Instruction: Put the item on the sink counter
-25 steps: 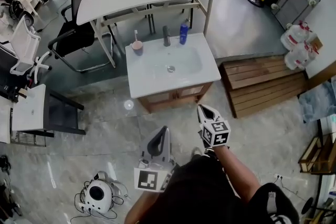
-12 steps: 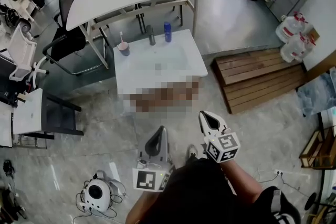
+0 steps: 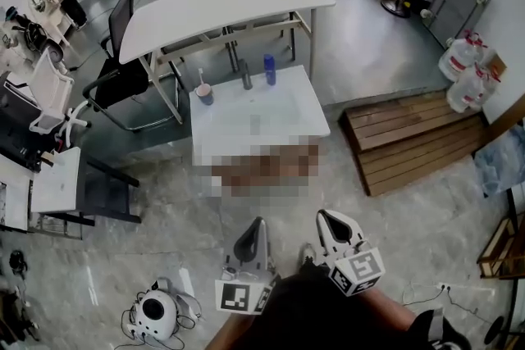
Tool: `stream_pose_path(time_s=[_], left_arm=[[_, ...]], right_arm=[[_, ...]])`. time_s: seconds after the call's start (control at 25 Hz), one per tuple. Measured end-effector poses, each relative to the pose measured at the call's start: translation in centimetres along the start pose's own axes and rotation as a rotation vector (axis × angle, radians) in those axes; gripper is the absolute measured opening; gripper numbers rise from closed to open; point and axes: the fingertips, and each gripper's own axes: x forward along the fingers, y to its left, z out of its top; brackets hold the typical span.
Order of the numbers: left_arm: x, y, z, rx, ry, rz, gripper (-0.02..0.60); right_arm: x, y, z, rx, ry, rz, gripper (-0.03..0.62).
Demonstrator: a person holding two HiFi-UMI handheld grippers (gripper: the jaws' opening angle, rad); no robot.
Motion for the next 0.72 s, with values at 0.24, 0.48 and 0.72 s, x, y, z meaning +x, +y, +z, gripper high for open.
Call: stream_pose_path(time_s=[0.24,0.48,0.72], left_arm=[[-0.8,-0.5,-0.7,0.023,0.0,0.012,0.015],[-0.7,-0.8,-1.0,-0.008,0.005,0.023,0.015],[-0.4,-0.6,-1.1,0.017,0.004,0.027,0.015]], right_arm=[[-0.9,0.3,-0.2,-0.014,0.0,0.009,0.009],[-1.0,0.2,-0.3,-0.022,-0.01,0.009,0.009],[-0.5,0.0,-0.3,-0.017,-0.003,0.021,0.009]])
